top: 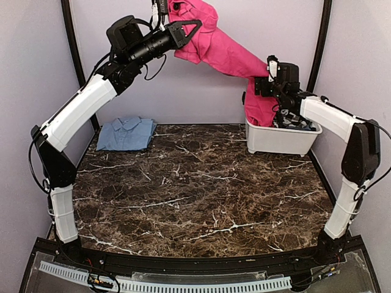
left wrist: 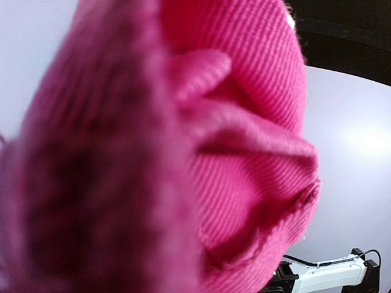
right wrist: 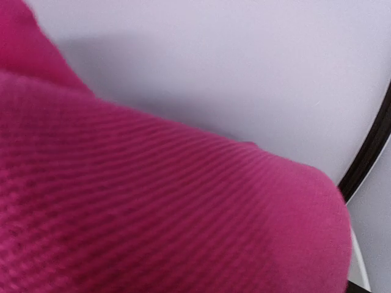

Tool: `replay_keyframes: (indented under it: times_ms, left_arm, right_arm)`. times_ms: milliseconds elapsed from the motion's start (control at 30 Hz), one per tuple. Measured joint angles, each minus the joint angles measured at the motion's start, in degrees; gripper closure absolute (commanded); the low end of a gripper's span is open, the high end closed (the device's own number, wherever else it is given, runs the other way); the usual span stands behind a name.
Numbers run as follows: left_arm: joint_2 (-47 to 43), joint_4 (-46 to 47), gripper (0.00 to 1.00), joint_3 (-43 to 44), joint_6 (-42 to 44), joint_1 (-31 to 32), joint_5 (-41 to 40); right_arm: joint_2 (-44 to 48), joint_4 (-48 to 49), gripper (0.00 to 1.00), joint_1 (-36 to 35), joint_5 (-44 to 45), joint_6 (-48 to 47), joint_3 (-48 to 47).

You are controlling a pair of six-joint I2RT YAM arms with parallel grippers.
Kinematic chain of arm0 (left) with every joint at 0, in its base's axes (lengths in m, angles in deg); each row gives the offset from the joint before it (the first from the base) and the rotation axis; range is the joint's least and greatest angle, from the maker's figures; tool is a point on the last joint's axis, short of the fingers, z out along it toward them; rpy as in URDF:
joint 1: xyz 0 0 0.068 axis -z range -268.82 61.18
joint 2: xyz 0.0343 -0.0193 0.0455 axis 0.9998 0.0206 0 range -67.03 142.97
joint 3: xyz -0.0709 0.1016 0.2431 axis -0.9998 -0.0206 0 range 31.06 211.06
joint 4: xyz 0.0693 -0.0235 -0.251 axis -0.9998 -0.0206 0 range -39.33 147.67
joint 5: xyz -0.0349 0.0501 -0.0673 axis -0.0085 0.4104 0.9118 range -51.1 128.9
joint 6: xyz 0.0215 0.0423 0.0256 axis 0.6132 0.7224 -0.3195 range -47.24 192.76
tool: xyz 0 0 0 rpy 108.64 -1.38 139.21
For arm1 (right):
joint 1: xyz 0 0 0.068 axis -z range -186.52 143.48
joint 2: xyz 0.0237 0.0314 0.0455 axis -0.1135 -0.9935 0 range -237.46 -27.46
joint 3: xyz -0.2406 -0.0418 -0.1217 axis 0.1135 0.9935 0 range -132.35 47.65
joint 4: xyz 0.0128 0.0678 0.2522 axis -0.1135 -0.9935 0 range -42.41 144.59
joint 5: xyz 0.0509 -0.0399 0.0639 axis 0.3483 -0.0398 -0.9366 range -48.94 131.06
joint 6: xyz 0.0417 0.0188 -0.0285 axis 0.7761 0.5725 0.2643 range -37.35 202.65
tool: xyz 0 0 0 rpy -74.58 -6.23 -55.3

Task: Fold and stack the mixed laundry pile
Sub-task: Place the crumpled trousers at the center of the board.

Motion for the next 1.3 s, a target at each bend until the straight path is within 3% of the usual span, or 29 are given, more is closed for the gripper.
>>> replay_keyframes:
  times_ms: [167,333,433,600,867,1067,1300]
  left_arm:
    - [-4.9,0.5,1.00,-4.8,0.5,0.0,0.2]
    - [-11.8,2.6,1.00,-12.5,1.2,0.0,0.2]
    - [-15.3,4.5,1.00,-17.3,1.5,0.0,0.2]
    - [-19.3,7.0,1.00,-22.6,1.7,-0.1,0.3]
    - [-26.9,10.1,1.00,-32.0,1.9,-1.4,-2.6]
    - [-31.0,11.0,1.00,-37.8,2.8,-2.0,-6.4]
    - [-31.5,6.4,1.00,-39.3,2.8,-3.6,-18.8]
  right_arm:
    - [-3.0,1.3,0.09,1.4,4.7,-1.3,-8.7]
    - [-6.1,0.6,0.28,4.5,4.3,-0.6,-17.6]
    - [-8.2,-0.7,0.30,5.7,2.6,0.6,-24.5]
    - [-10.3,-2.4,1.00,6.0,-6.2,2.2,-32.1]
    - [-10.5,-2.7,1.00,5.4,-19.7,7.6,-33.5]
    - [-10.3,-3.8,1.00,5.2,-25.6,12.6,-40.9]
    - [-3.9,-1.3,1.00,4.8,-32.7,16.9,-43.6]
